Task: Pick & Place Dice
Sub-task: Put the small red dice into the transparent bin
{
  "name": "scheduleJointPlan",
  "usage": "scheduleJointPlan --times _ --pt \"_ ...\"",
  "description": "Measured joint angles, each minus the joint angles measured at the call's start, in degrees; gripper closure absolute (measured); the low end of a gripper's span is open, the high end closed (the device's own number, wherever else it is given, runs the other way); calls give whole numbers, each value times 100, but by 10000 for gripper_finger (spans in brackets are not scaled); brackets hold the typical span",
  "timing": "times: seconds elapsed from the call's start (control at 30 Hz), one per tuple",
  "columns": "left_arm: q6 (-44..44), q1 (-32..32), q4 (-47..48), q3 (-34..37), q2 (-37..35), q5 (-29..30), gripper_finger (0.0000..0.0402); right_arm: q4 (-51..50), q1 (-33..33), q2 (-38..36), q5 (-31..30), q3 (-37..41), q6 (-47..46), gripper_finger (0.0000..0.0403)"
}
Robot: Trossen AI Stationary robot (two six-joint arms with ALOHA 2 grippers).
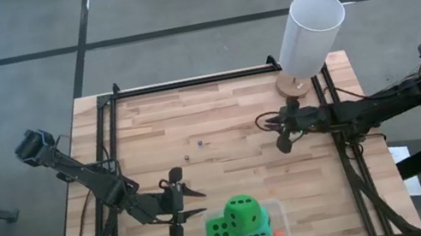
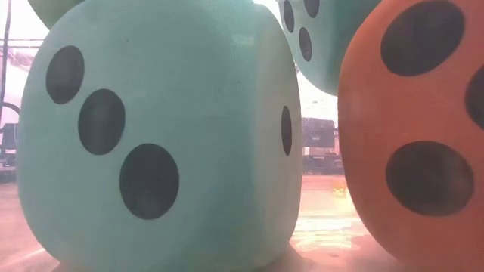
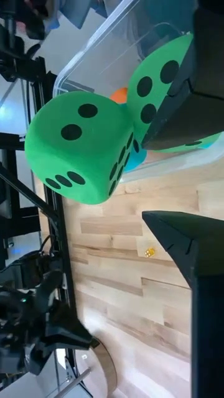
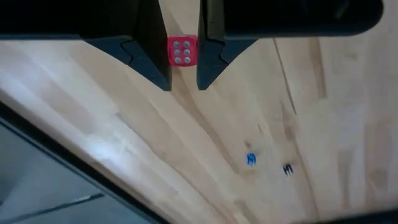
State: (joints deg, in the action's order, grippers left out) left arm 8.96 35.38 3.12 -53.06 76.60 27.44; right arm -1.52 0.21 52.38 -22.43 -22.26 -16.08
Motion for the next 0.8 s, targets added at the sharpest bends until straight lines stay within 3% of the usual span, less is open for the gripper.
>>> scheduleJointPlan --times 0.53,0.8 --pt "2 2 24 0 0 0 233 -2 579 -916 151 -15 68 351" --pt "2 0 13 0 0 0 226 3 1301 -907 193 -335 134 351"
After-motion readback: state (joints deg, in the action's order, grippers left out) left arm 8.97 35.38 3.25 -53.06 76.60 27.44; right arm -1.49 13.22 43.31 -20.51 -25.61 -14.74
